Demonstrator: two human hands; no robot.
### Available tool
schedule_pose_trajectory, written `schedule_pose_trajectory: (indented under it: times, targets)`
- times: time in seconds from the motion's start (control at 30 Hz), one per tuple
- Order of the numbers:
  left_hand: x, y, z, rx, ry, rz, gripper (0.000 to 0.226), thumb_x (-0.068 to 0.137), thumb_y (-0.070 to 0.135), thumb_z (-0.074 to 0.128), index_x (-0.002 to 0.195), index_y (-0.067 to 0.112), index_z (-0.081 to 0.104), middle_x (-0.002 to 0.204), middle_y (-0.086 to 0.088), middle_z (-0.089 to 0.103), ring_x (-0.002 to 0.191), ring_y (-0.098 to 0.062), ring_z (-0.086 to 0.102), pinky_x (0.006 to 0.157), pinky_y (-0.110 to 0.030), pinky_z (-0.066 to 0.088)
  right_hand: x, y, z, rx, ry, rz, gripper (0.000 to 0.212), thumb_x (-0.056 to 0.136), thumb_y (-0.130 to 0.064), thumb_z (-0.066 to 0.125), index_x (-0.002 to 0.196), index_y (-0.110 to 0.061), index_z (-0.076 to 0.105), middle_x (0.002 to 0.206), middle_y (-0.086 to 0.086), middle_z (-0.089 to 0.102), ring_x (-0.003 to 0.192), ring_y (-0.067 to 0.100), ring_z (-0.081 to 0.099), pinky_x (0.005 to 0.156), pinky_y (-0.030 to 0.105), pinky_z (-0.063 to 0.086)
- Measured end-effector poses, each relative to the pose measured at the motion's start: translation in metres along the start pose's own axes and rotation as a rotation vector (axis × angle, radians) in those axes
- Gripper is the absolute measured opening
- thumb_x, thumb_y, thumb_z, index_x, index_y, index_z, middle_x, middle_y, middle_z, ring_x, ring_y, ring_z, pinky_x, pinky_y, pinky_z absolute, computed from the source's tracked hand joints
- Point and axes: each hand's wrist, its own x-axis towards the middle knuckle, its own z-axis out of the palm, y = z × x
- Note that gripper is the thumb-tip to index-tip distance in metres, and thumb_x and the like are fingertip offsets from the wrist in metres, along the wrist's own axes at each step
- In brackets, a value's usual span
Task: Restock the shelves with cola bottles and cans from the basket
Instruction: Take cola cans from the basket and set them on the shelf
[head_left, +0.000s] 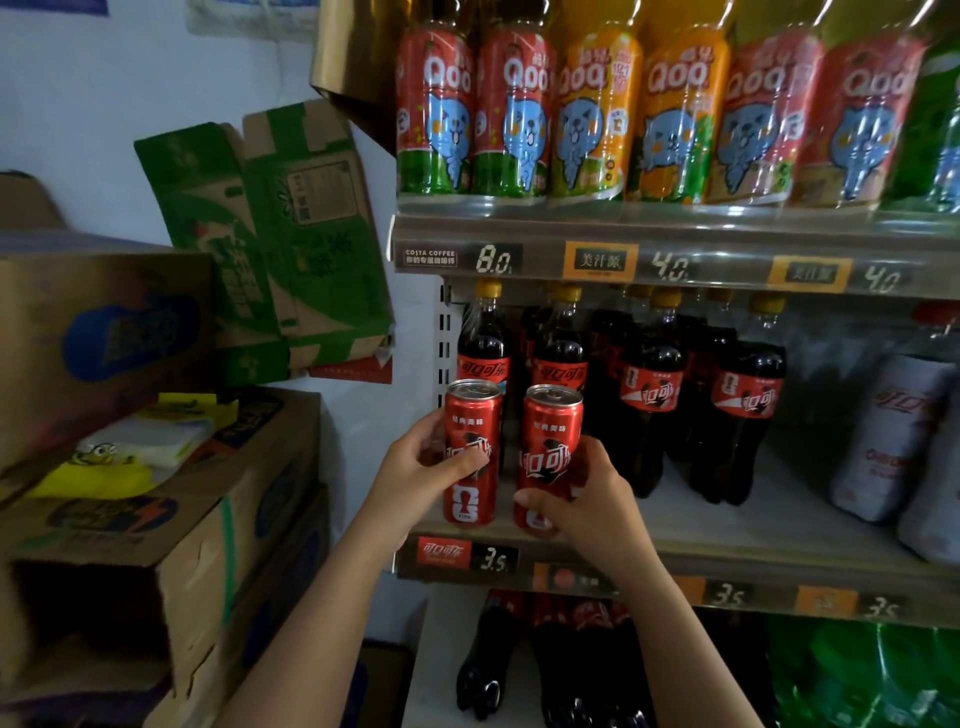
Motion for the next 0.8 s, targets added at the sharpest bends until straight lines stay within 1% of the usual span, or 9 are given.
schedule_pose_trajectory:
  times: [0.1,0.2,0.27,0.4,0.47,0.57,0.7,0.8]
  targets:
    - [0.0,-0.001,-0.003,0.116,-0.074,-0.038,0.06,0.065,0.038,0.082,0.113,0.049,0.048,0.114,0.021,0.061,0.108,-0.003,0.059,0.094,-0.034,0.049,0.001,0.001,-0.003,-0.015,0.012,0.005,0.075,0.068,-0.037,0.084,0.13,-0.025,0.043,0.109,-0.014,0.058,0.099,0.006,0.057,0.075,0.015,0.043]
    - [0.0,-0.004,-0.002,0.16,-0.074,-0.044,0.056,0.064,0.036,0.083,0.106,0.048,0.048,0.108,0.023,0.061,0.104,-0.001,0.06,0.093,-0.031,0.048,0.001,0.003,-0.008,-0.024,0.011,0.009,0.075,0.068,-0.037,0.084,0.13,-0.025,0.044,0.111,-0.012,0.06,0.099,0.005,0.056,0.074,0.014,0.041]
    - [0.001,-0.006,0.001,0.189,-0.061,-0.031,0.057,0.066,0.035,0.083,0.107,0.049,0.046,0.109,0.025,0.059,0.106,-0.003,0.058,0.093,-0.029,0.046,0.002,0.005,-0.013,-0.028,0.006,0.016,0.074,0.069,-0.035,0.084,0.13,-0.024,0.044,0.11,-0.013,0.06,0.097,0.003,0.056,0.074,0.013,0.041]
    - [0.006,-0.008,0.004,0.24,-0.058,-0.024,0.059,0.069,0.034,0.083,0.113,0.048,0.045,0.11,0.024,0.056,0.111,-0.006,0.054,0.093,-0.03,0.043,0.002,0.007,-0.021,-0.036,-0.008,0.014,0.07,0.069,-0.034,0.084,0.125,-0.03,0.044,0.096,-0.026,0.055,0.084,-0.012,0.052,0.064,0.007,0.038]
    - [0.007,-0.008,0.004,0.26,-0.064,-0.017,0.062,0.069,0.036,0.083,0.117,0.046,0.044,0.111,0.024,0.056,0.111,-0.006,0.054,0.094,-0.03,0.043,0.002,0.008,-0.023,-0.032,-0.02,0.016,0.071,0.068,-0.035,0.085,0.124,-0.033,0.042,0.095,-0.028,0.054,0.083,-0.014,0.05,0.062,0.006,0.038]
    - [0.007,-0.009,0.003,0.281,-0.076,-0.011,0.063,0.069,0.037,0.083,0.119,0.044,0.044,0.112,0.024,0.056,0.111,-0.005,0.054,0.095,-0.03,0.043,0.002,0.01,-0.023,-0.016,-0.028,0.031,0.071,0.066,-0.036,0.085,0.123,-0.034,0.043,0.096,-0.026,0.056,0.085,-0.012,0.051,0.065,0.007,0.038]
    - [0.006,-0.012,-0.001,0.354,-0.129,-0.035,0.068,0.065,0.04,0.084,0.121,0.042,0.045,0.114,0.023,0.058,0.11,-0.003,0.056,0.098,-0.033,0.043,0.002,0.014,-0.025,-0.023,-0.098,0.065,0.075,0.065,-0.037,0.086,0.128,-0.028,0.045,0.103,-0.02,0.06,0.091,-0.006,0.056,0.069,0.01,0.04]
    - [0.005,-0.015,-0.002,0.38,-0.141,-0.059,0.065,0.064,0.04,0.084,0.117,0.041,0.046,0.11,0.023,0.058,0.104,-0.002,0.056,0.096,-0.031,0.042,0.002,0.015,-0.025,-0.04,-0.106,0.066,0.077,0.065,-0.038,0.085,0.13,-0.025,0.046,0.107,-0.016,0.061,0.094,0.0,0.058,0.074,0.014,0.043]
